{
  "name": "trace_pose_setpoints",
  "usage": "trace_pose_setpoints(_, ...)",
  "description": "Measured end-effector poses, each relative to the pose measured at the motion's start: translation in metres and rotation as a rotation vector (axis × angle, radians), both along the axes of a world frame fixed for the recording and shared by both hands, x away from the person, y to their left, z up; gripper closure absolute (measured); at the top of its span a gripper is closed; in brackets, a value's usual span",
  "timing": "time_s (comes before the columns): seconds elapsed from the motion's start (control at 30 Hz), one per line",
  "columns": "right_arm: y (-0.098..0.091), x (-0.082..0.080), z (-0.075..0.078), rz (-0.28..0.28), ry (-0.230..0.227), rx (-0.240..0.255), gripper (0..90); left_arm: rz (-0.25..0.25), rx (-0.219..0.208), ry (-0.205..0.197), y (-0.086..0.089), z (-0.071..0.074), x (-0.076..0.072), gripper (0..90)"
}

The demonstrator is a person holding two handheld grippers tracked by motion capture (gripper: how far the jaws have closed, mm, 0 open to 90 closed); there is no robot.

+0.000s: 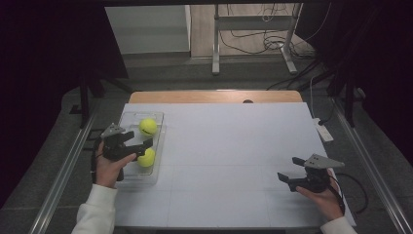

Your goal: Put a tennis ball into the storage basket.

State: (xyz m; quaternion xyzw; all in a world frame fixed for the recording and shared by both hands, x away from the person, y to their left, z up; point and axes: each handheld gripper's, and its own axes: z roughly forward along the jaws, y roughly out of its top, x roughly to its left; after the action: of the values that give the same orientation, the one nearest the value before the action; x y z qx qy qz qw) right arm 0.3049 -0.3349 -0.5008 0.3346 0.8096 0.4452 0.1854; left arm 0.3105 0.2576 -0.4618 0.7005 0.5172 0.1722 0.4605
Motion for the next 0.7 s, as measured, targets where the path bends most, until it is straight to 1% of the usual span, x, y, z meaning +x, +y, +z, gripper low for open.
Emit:
trace_pose_setpoints(0.2, 0.001, 0.002, -0.001, 0.006, 0.005, 0.002, 14.0, -0.021, -0.006, -0.013, -0.003, 0.002, -0.011, 11.8)
trace_pose_setpoints(0.23, 0.002, 0.002, -0.001, 0.010, 0.005, 0.004, 14.0, -0.025, -0.001, -0.015, -0.004, 0.002, -0.013, 11.8)
trace_pose_setpoints(0.27, 0.002, 0.002, 0.000, 0.012, 0.004, -0.003, 14.0, -0.030, -0.002, -0.015, -0.004, 0.002, -0.014, 11.8)
trace_pose_setpoints(0.33, 0.002, 0.002, 0.000, 0.015, 0.003, 0.002, 14.0, -0.040, -0.002, -0.013, -0.006, 0.001, -0.017, 11.7)
trace_pose_setpoints(0.4, 0.002, 0.001, 0.000, 0.016, 0.002, 0.004, 14.0, -0.054, -0.001, -0.016, -0.009, 0.000, -0.022, 11.6)
trace_pose_setpoints(0.5, 0.002, 0.001, 0.001, 0.012, 0.002, 0.003, 14.0, -0.057, -0.002, -0.021, -0.011, -0.002, -0.025, 11.5)
trace_pose_setpoints(0.53, 0.002, 0.001, 0.002, 0.008, 0.003, -0.001, 14.0, -0.057, -0.007, -0.027, -0.013, -0.003, -0.028, 11.4)
trace_pose_setpoints(0.6, 0.002, 0.001, 0.002, 0.011, -0.002, 0.008, 14.0, -0.063, -0.016, -0.034, -0.015, -0.005, -0.031, 10.8)
trace_pose_setpoints(0.7, 0.004, 0.001, 0.001, 0.015, 0.002, 0.009, 14.0, -0.075, 0.002, -0.035, -0.019, -0.011, -0.036, 10.6)
